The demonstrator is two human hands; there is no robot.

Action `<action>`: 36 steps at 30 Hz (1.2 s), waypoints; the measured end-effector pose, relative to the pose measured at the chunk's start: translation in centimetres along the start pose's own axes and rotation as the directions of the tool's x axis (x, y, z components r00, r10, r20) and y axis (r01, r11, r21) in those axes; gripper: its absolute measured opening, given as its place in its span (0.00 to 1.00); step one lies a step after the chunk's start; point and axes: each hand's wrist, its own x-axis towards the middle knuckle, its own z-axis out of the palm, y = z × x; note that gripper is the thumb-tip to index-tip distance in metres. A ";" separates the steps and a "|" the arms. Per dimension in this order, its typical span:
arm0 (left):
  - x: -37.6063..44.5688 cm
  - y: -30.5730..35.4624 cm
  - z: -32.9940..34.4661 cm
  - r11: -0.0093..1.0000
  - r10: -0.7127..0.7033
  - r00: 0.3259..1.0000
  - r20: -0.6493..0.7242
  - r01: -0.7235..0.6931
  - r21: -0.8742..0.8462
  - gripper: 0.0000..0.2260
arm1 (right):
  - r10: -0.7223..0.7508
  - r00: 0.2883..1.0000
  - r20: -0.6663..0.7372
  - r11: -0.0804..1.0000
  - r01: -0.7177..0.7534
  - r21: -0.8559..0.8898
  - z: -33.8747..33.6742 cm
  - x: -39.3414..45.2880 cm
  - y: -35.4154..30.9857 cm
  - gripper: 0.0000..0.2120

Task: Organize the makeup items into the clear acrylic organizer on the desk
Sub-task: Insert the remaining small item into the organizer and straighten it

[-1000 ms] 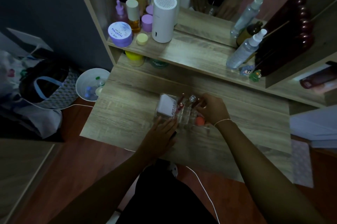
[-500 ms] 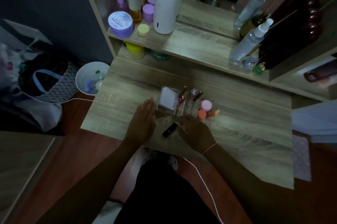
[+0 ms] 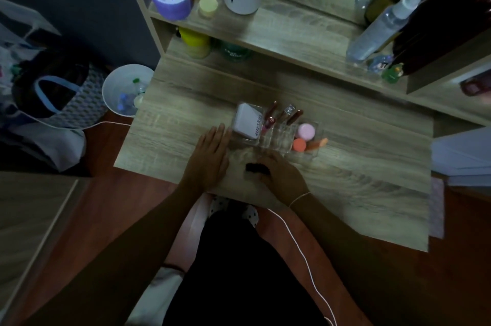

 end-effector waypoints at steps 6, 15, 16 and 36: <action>0.0 -0.1 0.1 1.000 0.006 1.000 0.000 -0.006 0.020 0.26 | 0.317 0.876 -0.365 0.923 -0.196 0.330 -2.2 -0.8 -0.1 0.10; 0.0 -0.2 0.3 1.000 -0.004 1.000 0.003 0.004 0.009 0.26 | 0.379 0.813 -0.441 0.899 -0.211 0.383 -4.6 2.0 -0.4 0.09; 0.0 -0.2 0.3 1.000 -0.003 1.000 0.002 0.003 0.007 0.26 | 0.371 0.826 -0.425 0.905 -0.219 0.365 -4.5 2.2 -0.3 0.08; -0.1 -0.5 0.6 1.000 0.003 0.999 -0.035 -0.002 0.019 0.27 | 0.256 0.895 -0.366 0.964 -0.210 0.162 -4.4 3.5 0.6 0.13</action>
